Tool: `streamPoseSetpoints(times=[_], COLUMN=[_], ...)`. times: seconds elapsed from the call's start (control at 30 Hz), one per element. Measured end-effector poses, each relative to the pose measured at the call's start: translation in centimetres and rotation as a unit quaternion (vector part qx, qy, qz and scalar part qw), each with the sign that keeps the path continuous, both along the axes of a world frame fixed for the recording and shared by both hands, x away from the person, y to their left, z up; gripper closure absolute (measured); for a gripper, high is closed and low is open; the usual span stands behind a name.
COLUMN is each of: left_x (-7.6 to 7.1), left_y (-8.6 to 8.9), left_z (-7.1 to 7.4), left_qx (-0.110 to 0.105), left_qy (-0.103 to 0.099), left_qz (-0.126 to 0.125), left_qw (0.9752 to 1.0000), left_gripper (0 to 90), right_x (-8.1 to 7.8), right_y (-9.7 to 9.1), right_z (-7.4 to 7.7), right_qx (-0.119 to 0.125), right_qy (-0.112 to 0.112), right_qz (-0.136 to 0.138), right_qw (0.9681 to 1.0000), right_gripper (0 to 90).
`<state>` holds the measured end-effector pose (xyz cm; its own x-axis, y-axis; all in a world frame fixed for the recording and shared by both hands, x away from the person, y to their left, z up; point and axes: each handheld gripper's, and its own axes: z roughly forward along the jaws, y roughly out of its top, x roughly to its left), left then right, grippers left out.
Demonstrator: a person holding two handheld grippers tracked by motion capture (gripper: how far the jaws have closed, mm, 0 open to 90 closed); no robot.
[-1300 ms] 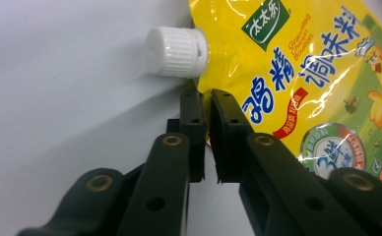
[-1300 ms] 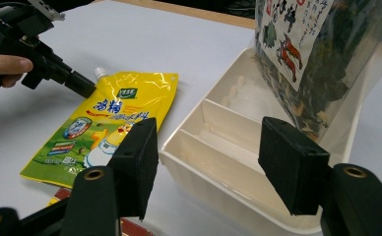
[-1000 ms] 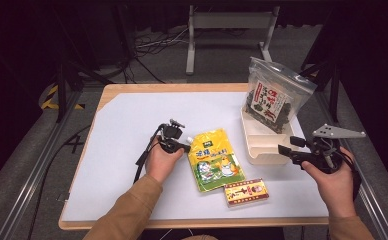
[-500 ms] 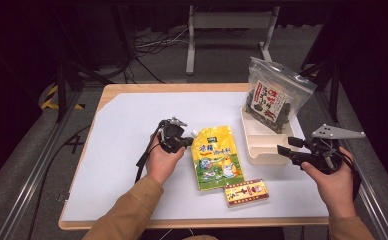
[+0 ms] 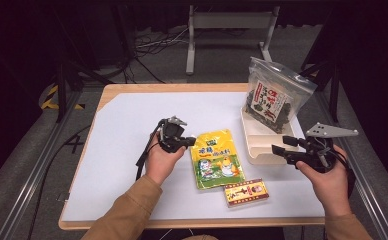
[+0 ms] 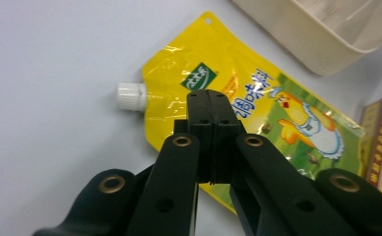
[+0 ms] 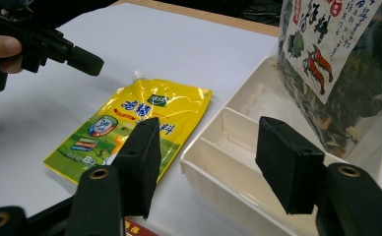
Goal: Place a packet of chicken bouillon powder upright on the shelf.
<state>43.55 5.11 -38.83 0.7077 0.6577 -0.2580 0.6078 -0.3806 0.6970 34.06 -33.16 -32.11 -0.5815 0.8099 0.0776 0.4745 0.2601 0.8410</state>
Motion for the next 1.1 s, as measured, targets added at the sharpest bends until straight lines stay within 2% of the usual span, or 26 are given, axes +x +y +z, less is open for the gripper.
streamPoseSetpoints(times=[0.07,0.1,0.13,0.17,0.2,0.23,0.27,0.3,0.37,0.4,0.43,0.5,0.57,0.6,0.63,0.7,0.97,1.07,1.1], left_x=[0.1,0.3,0.5,0.5,0.6,0.6,0.5,0.2,0.1,-0.1,-0.3,-0.4,-0.4,-0.1,-0.1,0.2,-0.8,-0.9,-0.9], left_y=[-0.3,-0.6,-0.8,-1.0,-1.3,-1.6,-1.8,-2.3,-2.5,-2.9,-3.3,-3.4,-3.5,-3.3,-3.3,-3.1,-4.3,-4.7,-4.9], left_z=[-0.2,-0.4,-0.7,-1.0,-1.4,-1.7,-1.8,-2.0,-2.1,-2.2,-2.3,-2.4,-2.7,-3.2,-3.2,-3.7,-3.7,-3.7,-3.6], left_qx=[0.003,0.008,0.016,0.023,0.031,0.033,0.037,0.053,0.059,0.066,0.075,0.081,0.101,0.107,0.107,0.091,0.106,0.114,0.123], left_qy=[0.001,0.007,0.01,0.013,0.031,0.047,0.05,0.043,0.048,0.071,0.074,0.071,0.067,0.088,0.088,0.127,0.12,0.118,0.119], left_qz=[0.003,0.006,0.012,0.016,0.019,0.015,0.015,0.015,0.014,0.019,0.01,0.012,0.023,0.028,0.028,0.012,0.019,0.021,0.024], left_qw=[1.0,0.9999,0.9998,0.9995,0.9989,0.9982,0.998,0.9975,0.997,0.9951,0.9943,0.9941,0.9924,0.99,0.99,0.9877,0.987,0.9862,0.9849], left_gripper=[62.8,62.8,47.7,47.7,41.5,41.5,36.8,35.7,31.9,28.3,27.0,27.2,26.0,21.7,19.5,18.4,15.0,15.5,16.1], right_x=[0.0,0.0,-0.1,-0.1,-0.1,-0.1,-0.1,-0.2,-0.2,-0.2,-0.2,-0.2,-0.2,-0.2,-0.2,-0.3,-0.2,-0.1,0.0], right_y=[0.0,0.0,0.0,0.0,0.0,0.0,0.0,0.0,0.0,0.0,0.0,0.1,0.0,0.0,-0.1,-0.2,-0.4,-0.3,-0.3], right_z=[0.0,0.0,0.0,0.0,0.0,0.0,0.1,0.1,0.1,0.0,-0.1,-0.2,-0.5,-0.6,-0.7,-0.7,-0.8,-1.0,-1.0], right_qx=[0.0,0.0,-0.003,-0.003,-0.005,-0.005,-0.007,-0.006,-0.006,-0.006,-0.006,-0.006,-0.006,-0.006,-0.006,-0.007,-0.005,-0.004,-0.004], right_qy=[0.0,-0.001,-0.002,-0.002,-0.004,-0.004,-0.006,-0.007,-0.007,-0.008,-0.007,-0.007,-0.004,-0.002,-0.002,-0.002,-0.002,0.001,0.002], right_qz=[0.0,0.0,0.0,0.0,0.0,0.0,-0.001,-0.001,-0.001,0.001,0.001,0.001,0.001,0.0,0.0,-0.001,-0.004,-0.004,-0.004], right_qw=[1.0,1.0,1.0,1.0,1.0,1.0,1.0,1.0,1.0,1.0,1.0,1.0,1.0,1.0,1.0,1.0,1.0,1.0,1.0], right_gripper=[42.9,42.9,42.5,42.5,42.3,42.3,42.2,42.1,42.0,41.9,41.9,41.8,41.6,41.4,41.3,41.2,40.7,40.4,40.3])
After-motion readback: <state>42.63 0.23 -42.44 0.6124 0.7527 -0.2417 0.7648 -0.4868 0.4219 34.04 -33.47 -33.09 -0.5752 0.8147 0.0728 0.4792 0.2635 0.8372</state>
